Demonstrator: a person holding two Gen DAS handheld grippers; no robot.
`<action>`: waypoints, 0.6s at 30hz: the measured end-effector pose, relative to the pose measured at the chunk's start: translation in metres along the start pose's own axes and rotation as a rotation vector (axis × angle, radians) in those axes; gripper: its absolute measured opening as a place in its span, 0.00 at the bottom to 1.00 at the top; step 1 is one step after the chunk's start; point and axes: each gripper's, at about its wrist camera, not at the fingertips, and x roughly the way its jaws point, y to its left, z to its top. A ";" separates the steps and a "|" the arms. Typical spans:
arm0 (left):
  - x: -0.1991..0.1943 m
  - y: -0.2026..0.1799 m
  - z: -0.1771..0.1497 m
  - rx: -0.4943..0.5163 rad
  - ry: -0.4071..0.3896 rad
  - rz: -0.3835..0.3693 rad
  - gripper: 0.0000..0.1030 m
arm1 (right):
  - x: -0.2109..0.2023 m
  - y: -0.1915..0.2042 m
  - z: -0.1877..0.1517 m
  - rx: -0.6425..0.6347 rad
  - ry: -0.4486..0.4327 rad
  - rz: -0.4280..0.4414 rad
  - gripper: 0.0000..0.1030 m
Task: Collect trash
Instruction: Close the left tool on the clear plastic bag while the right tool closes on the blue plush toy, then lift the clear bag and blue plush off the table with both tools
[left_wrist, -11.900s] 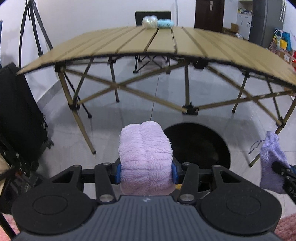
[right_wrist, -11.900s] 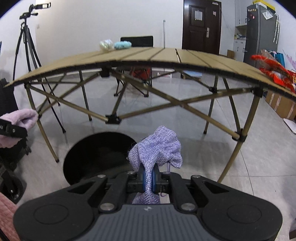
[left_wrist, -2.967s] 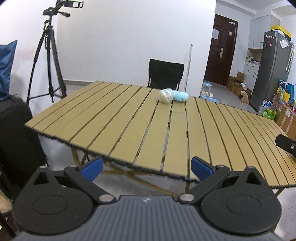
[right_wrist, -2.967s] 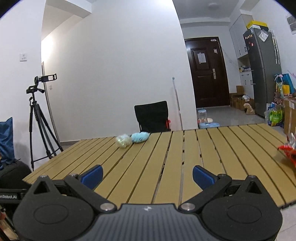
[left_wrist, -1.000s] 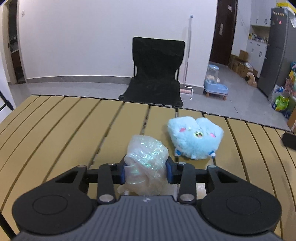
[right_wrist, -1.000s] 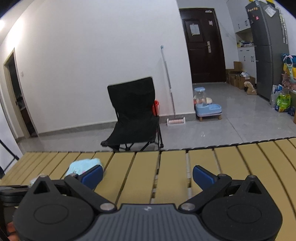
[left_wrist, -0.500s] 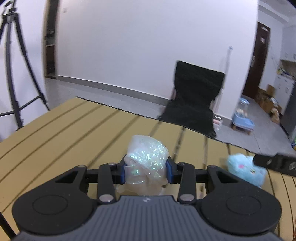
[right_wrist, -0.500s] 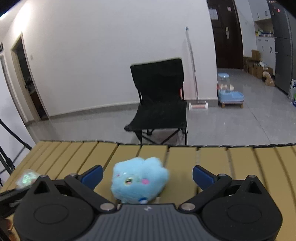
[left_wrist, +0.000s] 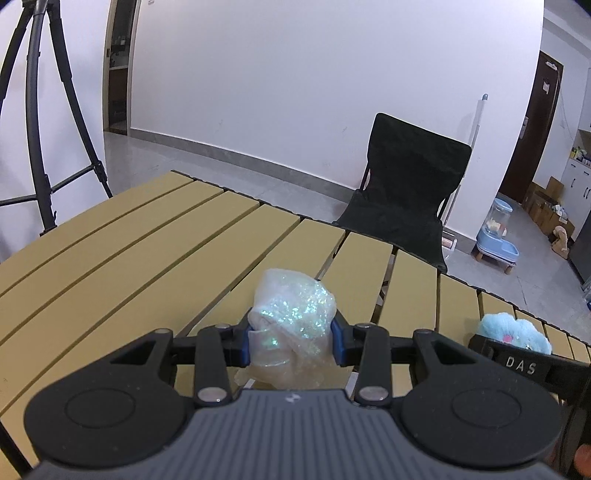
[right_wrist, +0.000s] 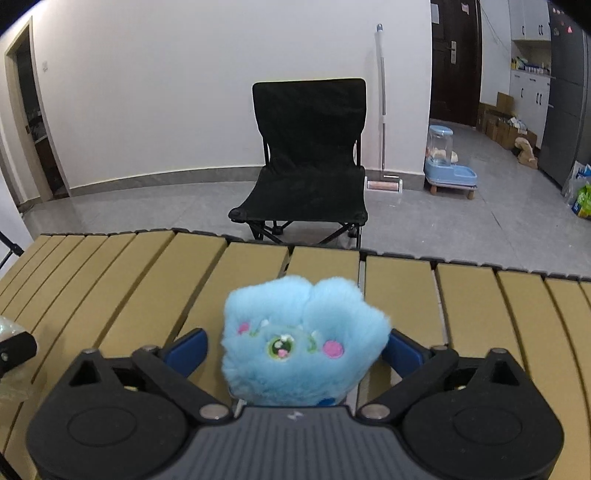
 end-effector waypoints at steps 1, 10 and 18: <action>0.000 0.000 0.000 0.001 -0.001 0.001 0.38 | -0.001 0.001 -0.002 -0.009 -0.012 -0.013 0.86; -0.003 -0.009 -0.004 0.019 -0.029 0.031 0.38 | -0.020 0.001 -0.012 -0.032 -0.064 -0.018 0.76; -0.039 -0.026 -0.014 0.070 -0.076 0.020 0.38 | -0.079 -0.012 -0.027 -0.058 -0.110 0.016 0.76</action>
